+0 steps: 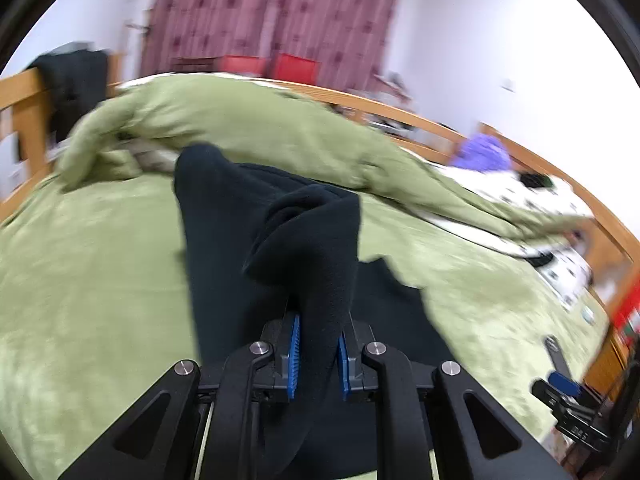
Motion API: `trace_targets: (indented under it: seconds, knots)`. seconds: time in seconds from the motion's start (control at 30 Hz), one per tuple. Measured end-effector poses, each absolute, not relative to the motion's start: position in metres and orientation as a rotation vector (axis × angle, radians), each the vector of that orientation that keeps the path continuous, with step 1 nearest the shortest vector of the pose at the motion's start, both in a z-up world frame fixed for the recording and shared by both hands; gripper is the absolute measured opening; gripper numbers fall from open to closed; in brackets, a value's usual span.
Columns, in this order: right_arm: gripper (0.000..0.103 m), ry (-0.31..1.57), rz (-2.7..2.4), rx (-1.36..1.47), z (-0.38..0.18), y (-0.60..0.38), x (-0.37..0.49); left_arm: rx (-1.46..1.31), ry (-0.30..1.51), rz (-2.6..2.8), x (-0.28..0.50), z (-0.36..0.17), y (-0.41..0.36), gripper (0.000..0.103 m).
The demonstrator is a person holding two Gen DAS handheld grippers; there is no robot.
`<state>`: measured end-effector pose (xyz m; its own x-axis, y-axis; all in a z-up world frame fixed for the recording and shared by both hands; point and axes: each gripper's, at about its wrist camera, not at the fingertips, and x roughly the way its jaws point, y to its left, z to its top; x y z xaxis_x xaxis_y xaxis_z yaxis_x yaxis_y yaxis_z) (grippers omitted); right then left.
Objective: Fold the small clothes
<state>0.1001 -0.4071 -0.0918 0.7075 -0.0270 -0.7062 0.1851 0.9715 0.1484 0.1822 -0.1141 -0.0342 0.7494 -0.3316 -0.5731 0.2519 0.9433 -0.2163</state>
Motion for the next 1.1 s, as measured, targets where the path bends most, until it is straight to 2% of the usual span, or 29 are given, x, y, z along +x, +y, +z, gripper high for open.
trace_targets:
  seconds: [0.13,0.23,0.3,0.43,0.5,0.6,0.67,0.7,0.73,0.8,0.93,0.97,1.0,1.03,1.07,1.1]
  knots:
    - [0.064,0.773,-0.156,0.238,-0.091,-0.437,0.093,-0.101,0.716,-0.436,0.182,-0.055,-0.183,0.014]
    - [0.064,0.788,-0.184,0.251,-0.097,-0.456,0.086,-0.074,0.801,-0.503,0.177,-0.089,-0.228,0.014]
    - [0.064,0.805,-0.194,0.258,-0.104,-0.465,0.082,-0.027,0.878,-0.509,0.17,-0.123,-0.252,0.014]
    - [0.064,0.827,-0.196,0.248,-0.114,-0.472,0.08,0.051,0.878,-0.505,0.157,-0.149,-0.266,0.015]
    - [0.064,0.834,-0.165,0.256,-0.119,-0.471,0.084,0.074,0.862,-0.537,0.151,-0.143,-0.26,0.022]
    - [0.064,0.831,-0.1,0.283,-0.122,-0.464,0.091,0.071,0.866,-0.59,0.15,-0.128,-0.245,0.043]
    - [0.064,0.812,-0.036,0.328,-0.121,-0.456,0.101,0.065,0.834,-0.596,0.142,-0.116,-0.228,0.048]
    - [0.065,0.804,-0.005,0.348,-0.12,-0.452,0.105,0.065,0.815,-0.588,0.14,-0.111,-0.218,0.054]
    - [0.065,0.793,0.032,0.374,-0.119,-0.448,0.11,0.066,0.784,-0.564,0.135,-0.104,-0.203,0.057]
    - [0.069,0.78,0.084,0.408,-0.117,-0.437,0.119,0.066,0.769,-0.516,0.134,-0.099,-0.181,0.057]
    - [0.07,0.803,0.145,0.416,-0.127,-0.41,0.143,0.07,0.806,-0.394,0.141,-0.101,-0.148,0.057]
    - [0.067,0.826,0.142,0.404,-0.135,-0.402,0.149,0.07,0.816,-0.368,0.143,-0.103,-0.141,0.057]
    - [0.049,0.845,0.132,0.389,-0.143,-0.395,0.154,0.07,0.82,-0.355,0.144,-0.104,-0.138,0.057]
    - [0.036,0.859,0.126,0.375,-0.149,-0.392,0.156,0.068,0.822,-0.343,0.145,-0.105,-0.131,0.057]
    - [0.013,0.895,0.098,0.322,-0.158,-0.384,0.159,0.064,0.822,-0.335,0.145,-0.105,-0.126,0.057]
    - [0.013,0.901,0.086,0.293,-0.161,-0.382,0.159,0.062,0.823,-0.331,0.145,-0.105,-0.124,0.057]
